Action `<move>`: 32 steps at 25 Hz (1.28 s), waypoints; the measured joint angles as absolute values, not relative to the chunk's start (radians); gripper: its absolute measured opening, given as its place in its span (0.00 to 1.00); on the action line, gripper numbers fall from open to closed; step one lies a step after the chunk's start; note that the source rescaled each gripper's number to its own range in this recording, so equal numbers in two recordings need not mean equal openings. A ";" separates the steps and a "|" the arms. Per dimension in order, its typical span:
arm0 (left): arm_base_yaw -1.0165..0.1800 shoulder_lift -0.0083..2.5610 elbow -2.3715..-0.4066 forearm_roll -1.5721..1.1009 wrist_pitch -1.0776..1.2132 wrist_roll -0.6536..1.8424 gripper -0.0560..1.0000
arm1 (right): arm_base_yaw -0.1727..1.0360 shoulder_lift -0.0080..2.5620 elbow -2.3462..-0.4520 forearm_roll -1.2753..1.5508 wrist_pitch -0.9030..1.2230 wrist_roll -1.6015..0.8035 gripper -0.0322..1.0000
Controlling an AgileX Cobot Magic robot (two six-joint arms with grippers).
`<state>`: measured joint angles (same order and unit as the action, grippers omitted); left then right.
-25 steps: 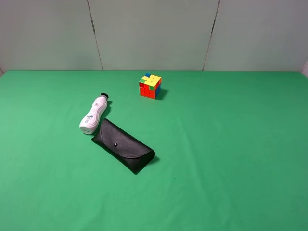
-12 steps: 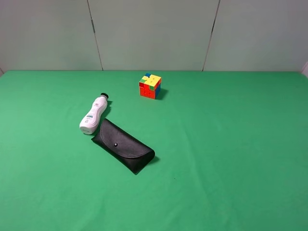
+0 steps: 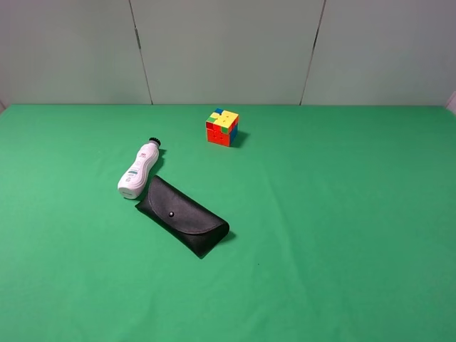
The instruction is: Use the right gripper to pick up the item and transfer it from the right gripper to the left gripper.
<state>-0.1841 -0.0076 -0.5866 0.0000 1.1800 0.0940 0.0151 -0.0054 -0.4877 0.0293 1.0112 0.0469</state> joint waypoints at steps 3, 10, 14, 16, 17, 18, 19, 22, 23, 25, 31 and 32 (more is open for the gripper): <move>-0.184 -0.008 -0.555 0.012 1.180 0.060 0.75 | 0.015 -0.005 -0.488 0.029 1.012 0.047 1.00; -0.184 -0.008 -0.540 0.011 1.180 0.019 0.75 | 0.015 -0.005 -0.488 0.029 1.011 0.047 1.00; -0.184 -0.008 -0.540 0.010 1.180 0.000 0.75 | 0.015 -0.005 -0.488 0.029 1.011 0.047 1.00; -0.184 -0.008 -0.540 0.010 1.180 -0.007 0.75 | 0.015 -0.005 -0.488 0.029 1.011 0.047 1.00; -0.184 -0.008 -0.540 0.010 1.180 -0.008 0.75 | 0.015 -0.005 -0.488 0.029 1.011 0.047 1.00; -0.184 -0.008 -0.540 0.010 1.179 -0.010 0.75 | 0.015 -0.005 -0.488 0.029 1.011 0.047 1.00; -0.184 -0.008 -0.540 0.008 1.179 -0.014 0.75 | 0.015 -0.005 -0.488 0.029 1.011 0.047 1.00; -0.184 -0.008 -0.528 0.009 1.143 -0.026 0.75 | 0.015 -0.005 -0.488 0.029 1.011 0.047 1.00; -0.184 -0.008 -0.520 0.009 1.119 -0.029 0.75 | 0.015 -0.005 -0.488 0.029 1.011 0.047 1.00; -0.184 -0.008 -0.500 0.009 1.083 -0.029 0.75 | 0.015 -0.005 -0.488 0.029 1.011 0.047 1.00; -0.184 -0.008 -0.496 0.009 1.063 -0.029 0.75 | 0.015 -0.005 -0.488 0.029 1.011 0.047 1.00; -0.184 -0.008 -0.496 0.009 1.063 -0.029 0.75 | 0.015 -0.005 -0.488 0.029 1.011 0.047 1.00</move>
<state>-0.1841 -0.0076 -0.4962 0.0085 1.0634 -0.0295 0.0151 -0.0054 -0.4877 0.0293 1.0112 0.0469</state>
